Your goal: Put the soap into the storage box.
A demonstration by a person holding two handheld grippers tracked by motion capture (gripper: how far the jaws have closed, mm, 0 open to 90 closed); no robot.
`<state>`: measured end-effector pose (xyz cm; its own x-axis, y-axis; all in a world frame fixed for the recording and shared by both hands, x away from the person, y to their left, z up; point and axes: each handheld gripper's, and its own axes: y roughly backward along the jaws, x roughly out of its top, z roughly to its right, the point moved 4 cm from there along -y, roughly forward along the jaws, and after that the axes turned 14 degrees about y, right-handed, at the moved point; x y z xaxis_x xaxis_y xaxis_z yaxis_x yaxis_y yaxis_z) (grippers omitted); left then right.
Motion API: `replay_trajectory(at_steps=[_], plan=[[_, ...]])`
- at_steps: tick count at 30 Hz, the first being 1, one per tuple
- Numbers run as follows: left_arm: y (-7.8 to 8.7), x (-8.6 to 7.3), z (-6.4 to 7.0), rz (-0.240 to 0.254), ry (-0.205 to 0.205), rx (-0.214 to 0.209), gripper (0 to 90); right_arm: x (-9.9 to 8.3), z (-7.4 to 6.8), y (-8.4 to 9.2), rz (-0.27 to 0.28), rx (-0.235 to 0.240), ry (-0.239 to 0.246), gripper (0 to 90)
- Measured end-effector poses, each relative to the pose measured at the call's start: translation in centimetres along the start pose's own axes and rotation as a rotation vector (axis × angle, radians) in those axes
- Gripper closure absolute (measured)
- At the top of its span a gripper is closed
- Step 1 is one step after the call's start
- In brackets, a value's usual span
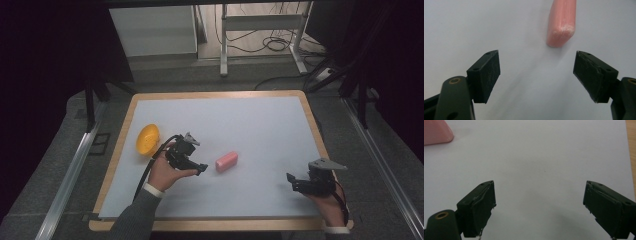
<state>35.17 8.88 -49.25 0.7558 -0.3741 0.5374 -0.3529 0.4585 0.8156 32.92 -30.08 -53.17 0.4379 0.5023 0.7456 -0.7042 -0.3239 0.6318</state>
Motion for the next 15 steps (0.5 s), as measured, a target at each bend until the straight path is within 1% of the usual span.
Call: replay_trajectory(at_steps=[8,10,12,15], plan=[[-0.8,0.2,0.9,-0.017,-0.014,-0.017,22.4,0.0,-0.1,0.0,-0.004,0.000,0.002,10.5],[-1.0,0.3,1.0,-0.021,-0.018,-0.018,22.4,0.1,-0.1,0.0,-0.001,0.000,0.004,10.5],[-1.4,0.4,1.3,-0.033,-0.024,-0.019,22.4,0.1,-0.2,0.0,-0.003,0.002,0.003,10.5],[-1.6,0.5,1.4,-0.036,-0.026,-0.022,22.4,0.0,-0.2,0.0,-0.006,0.003,0.004,10.5]])
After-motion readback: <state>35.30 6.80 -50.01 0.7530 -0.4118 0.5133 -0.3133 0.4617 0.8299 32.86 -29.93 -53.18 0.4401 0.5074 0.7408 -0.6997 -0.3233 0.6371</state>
